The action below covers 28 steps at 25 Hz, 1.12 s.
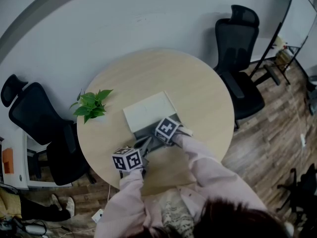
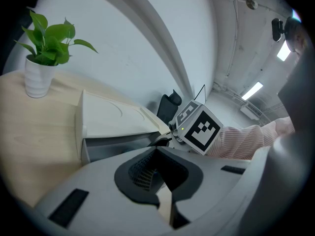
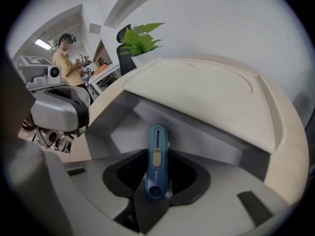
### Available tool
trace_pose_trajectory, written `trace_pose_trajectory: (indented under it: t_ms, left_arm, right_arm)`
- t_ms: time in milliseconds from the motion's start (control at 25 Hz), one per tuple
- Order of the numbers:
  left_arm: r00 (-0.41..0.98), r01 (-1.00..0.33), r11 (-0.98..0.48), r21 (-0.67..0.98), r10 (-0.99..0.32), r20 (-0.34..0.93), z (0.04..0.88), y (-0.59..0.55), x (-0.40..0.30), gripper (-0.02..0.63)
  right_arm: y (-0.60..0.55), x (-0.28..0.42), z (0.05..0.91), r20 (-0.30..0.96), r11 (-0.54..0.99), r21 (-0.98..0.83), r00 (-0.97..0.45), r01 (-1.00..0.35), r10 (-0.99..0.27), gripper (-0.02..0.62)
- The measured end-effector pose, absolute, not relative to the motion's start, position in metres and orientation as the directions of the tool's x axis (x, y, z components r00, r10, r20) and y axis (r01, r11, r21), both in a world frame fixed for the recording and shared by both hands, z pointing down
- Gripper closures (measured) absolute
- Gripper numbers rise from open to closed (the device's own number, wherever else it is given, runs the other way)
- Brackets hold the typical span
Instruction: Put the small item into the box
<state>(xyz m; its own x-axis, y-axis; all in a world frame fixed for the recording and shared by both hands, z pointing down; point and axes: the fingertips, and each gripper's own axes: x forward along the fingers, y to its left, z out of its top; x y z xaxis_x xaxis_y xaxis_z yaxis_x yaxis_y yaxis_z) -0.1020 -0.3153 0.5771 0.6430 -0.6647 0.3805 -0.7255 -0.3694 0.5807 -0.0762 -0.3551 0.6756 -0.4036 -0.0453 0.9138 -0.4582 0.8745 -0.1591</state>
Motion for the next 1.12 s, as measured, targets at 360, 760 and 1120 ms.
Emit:
trace_pose_trajectory:
  t_ms: [360,760,1120]
  left_arm:
    - [0.641,-0.728,-0.367,0.579,-0.665,0.385,0.578,-0.31,-0.102,0.598]
    - [0.641,-0.728,-0.371,0.576,-0.667,0.381,0.575,-0.308,-0.102,0.598]
    - [0.642,-0.728,-0.378,0.572,-0.667,0.377,0.574,-0.305,-0.102,0.598]
  right_arm:
    - [-0.347,-0.073,0.668,0.946,0.887,-0.076,-0.315,-0.455,-0.081,0.462]
    - [-0.347,-0.074,0.669,0.944,0.883,-0.053,-0.312,-0.467,-0.109,0.448]
    - [-0.345,-0.074,0.668,0.938,0.866,-0.063,-0.326,-0.496,-0.119,0.407]
